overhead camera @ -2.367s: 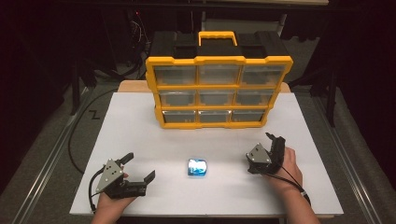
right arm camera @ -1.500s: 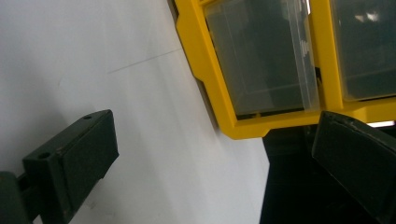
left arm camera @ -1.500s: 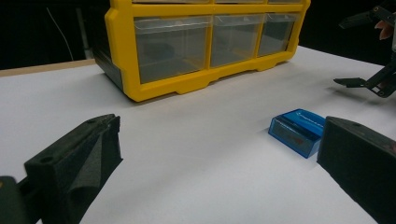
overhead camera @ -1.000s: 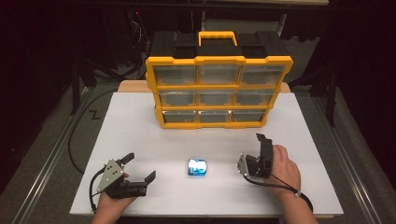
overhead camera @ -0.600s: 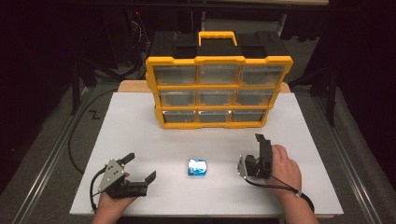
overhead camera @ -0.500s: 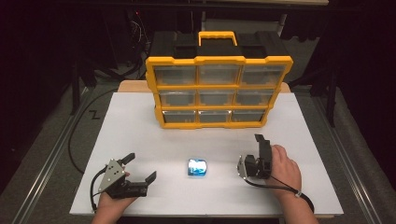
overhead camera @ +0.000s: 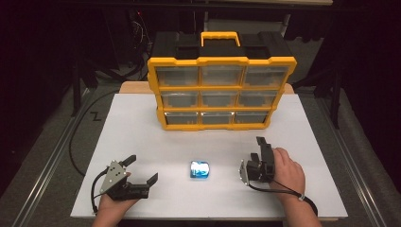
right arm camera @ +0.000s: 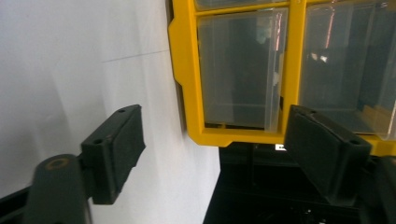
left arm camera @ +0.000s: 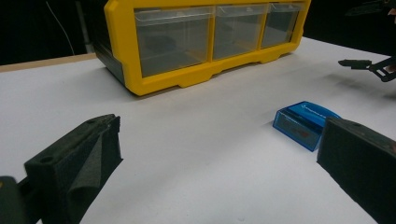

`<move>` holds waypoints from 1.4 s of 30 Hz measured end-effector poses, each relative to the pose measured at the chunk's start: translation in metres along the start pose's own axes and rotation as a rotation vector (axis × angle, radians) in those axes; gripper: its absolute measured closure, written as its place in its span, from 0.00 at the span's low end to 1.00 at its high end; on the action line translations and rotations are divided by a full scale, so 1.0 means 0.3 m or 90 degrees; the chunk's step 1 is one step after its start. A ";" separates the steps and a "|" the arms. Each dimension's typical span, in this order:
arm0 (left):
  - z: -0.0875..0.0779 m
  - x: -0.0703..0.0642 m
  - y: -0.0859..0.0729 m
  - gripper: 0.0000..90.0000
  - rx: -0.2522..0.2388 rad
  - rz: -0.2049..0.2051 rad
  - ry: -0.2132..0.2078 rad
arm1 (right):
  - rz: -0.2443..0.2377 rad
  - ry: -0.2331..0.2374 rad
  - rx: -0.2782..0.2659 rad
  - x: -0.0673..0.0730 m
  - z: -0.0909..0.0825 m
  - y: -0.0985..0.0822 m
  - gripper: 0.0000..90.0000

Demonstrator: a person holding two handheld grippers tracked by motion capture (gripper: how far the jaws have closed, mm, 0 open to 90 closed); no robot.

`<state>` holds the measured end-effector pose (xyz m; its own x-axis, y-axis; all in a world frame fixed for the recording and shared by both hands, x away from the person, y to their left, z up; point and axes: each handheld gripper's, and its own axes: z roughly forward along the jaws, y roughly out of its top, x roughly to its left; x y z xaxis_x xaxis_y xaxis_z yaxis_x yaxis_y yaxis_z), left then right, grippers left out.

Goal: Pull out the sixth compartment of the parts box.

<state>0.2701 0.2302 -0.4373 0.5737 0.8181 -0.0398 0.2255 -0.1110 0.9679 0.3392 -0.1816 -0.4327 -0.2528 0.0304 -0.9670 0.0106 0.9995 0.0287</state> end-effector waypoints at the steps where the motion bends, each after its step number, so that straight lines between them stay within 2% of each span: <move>1: 0.000 0.000 0.000 0.00 -0.003 0.000 0.001 | 0.001 0.004 -0.006 -0.001 0.002 -0.001 0.28; 13: 0.007 0.010 0.003 0.00 -0.009 -0.002 0.013 | -0.014 -0.022 -0.010 0.006 0.006 0.006 0.48; 15: 0.008 0.012 0.003 0.00 -0.014 -0.005 0.011 | -0.007 -0.025 -0.002 0.009 0.009 0.006 0.51; 17: 0.007 0.012 0.004 0.00 -0.017 -0.004 0.010 | -0.005 -0.019 0.005 0.008 0.009 0.006 0.51; 18: 0.007 0.013 0.005 0.00 -0.019 -0.002 0.009 | -0.009 -0.028 0.003 0.005 0.019 0.004 0.52; 24: 0.012 0.017 0.005 0.00 -0.024 0.000 0.008 | 0.003 -0.031 0.019 -0.004 0.048 0.006 0.53; 27: 0.013 0.017 0.004 0.00 -0.023 -0.002 0.005 | 0.000 -0.030 0.020 -0.014 0.062 0.011 0.54; 28: 0.013 0.017 0.005 0.00 -0.023 -0.003 0.004 | 0.007 -0.039 0.018 -0.014 0.066 0.012 0.54; 30: 0.013 0.016 0.005 0.00 -0.023 -0.002 0.003 | 0.008 -0.036 0.025 -0.019 0.067 0.016 0.54; 34: 0.015 0.014 0.004 0.00 -0.021 -0.002 -0.001 | 0.016 -0.049 0.020 -0.031 0.086 0.025 0.54; 36: 0.016 0.014 0.004 0.00 -0.017 -0.001 -0.002 | 0.009 -0.051 0.023 -0.039 0.090 0.029 0.54; 42: 0.017 0.016 0.003 0.00 -0.020 -0.001 0.000 | 0.023 -0.061 0.022 -0.067 0.111 0.036 0.54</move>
<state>0.2772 0.2310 -0.4378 0.5730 0.8185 -0.0419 0.2017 -0.0913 0.9752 0.3767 -0.1716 -0.4215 -0.1587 0.0643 -0.9852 0.0525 0.9970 0.0566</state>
